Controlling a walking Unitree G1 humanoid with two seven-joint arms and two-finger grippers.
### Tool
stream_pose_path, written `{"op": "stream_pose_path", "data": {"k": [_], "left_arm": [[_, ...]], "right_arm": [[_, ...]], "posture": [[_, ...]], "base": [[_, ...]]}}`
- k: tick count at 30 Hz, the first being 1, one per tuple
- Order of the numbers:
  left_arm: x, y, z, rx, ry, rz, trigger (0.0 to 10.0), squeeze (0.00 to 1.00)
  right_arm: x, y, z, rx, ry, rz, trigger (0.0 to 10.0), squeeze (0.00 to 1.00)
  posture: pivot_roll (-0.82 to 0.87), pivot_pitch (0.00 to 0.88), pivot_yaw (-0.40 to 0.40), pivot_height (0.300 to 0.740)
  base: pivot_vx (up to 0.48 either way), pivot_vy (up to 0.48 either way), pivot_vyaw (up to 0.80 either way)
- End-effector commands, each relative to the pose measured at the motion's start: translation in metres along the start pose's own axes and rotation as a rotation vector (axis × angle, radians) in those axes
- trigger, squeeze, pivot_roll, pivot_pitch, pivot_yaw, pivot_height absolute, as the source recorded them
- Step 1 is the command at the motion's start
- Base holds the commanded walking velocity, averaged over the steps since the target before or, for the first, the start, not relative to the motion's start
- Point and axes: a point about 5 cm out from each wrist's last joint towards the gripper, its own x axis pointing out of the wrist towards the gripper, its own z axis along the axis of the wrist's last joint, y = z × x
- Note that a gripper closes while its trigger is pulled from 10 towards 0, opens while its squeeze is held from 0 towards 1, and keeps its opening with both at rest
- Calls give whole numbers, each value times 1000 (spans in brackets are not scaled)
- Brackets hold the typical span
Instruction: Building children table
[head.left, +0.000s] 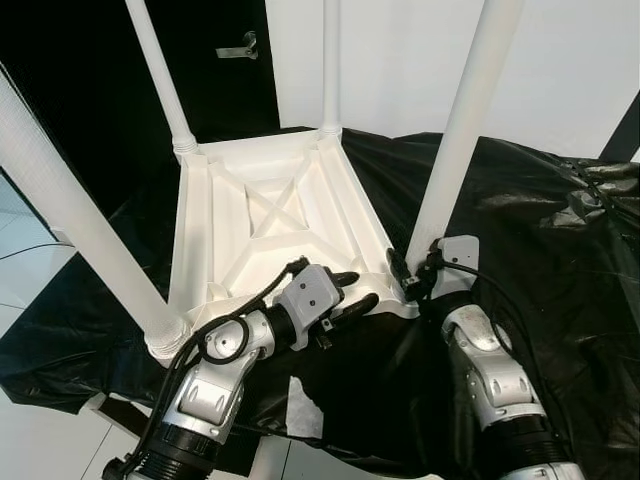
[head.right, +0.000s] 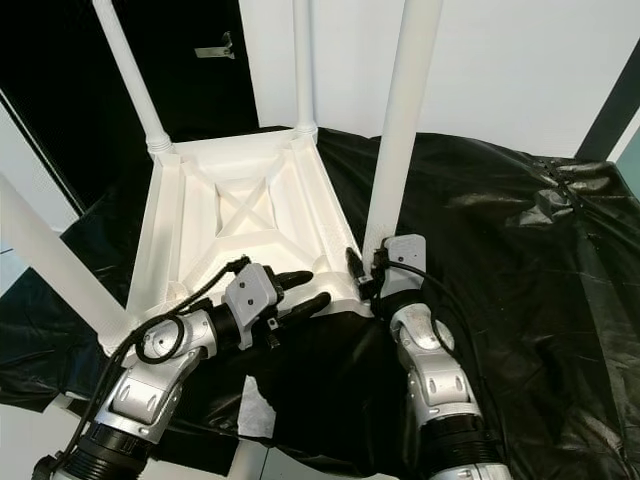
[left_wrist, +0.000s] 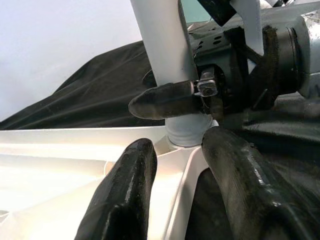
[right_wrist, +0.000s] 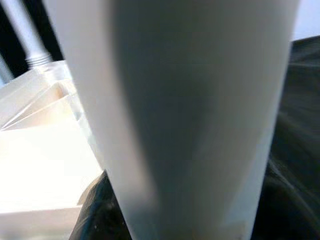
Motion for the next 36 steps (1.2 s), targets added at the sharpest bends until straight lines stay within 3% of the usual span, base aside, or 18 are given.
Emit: {"op": "stream_pose_path", "data": {"k": [1, 4, 17, 18, 29, 30, 36], "left_arm": [[-1, 0, -3, -8, 4, 23, 10000, 0], [0, -1, -2, -10, 2, 27, 10000, 0], [1, 2, 1, -6, -2, 33, 10000, 0], [1, 2, 2, -7, -3, 33, 10000, 0], [1, 4, 1, 0, 2, 24, 10000, 0], [2, 5, 1, 1, 2, 22, 10000, 0], [3, 5, 1, 1, -1, 21, 10000, 0]], "right_arm": [[-6, -14, -18, -11, 93, -96, 10000, 0], [-7, -5, -18, 13, 98, -192, 10000, 0], [-6, 7, -7, 41, 59, -175, 10000, 0], [-6, 6, -3, 44, 36, -152, 10000, 1000], [-16, -20, 9, 53, -50, 170, 10000, 1000], [-18, -26, 11, 54, -36, 305, 10000, 0], [-16, -30, 12, 45, 0, 514, 10000, 0]], "posture": [[-35, 0, 8, 740], [-29, 0, 6, 740], [-33, 0, 8, 740], [-31, 0, 10, 740], [-45, 0, 22, 740], [-49, 0, 23, 740], [-53, 0, 25, 740]], "base": [[0, 0, 0], [0, 0, 0], [0, 0, 0], [0, 0, 0], [0, 0, 0], [0, 0, 0], [0, 0, 0]]}}
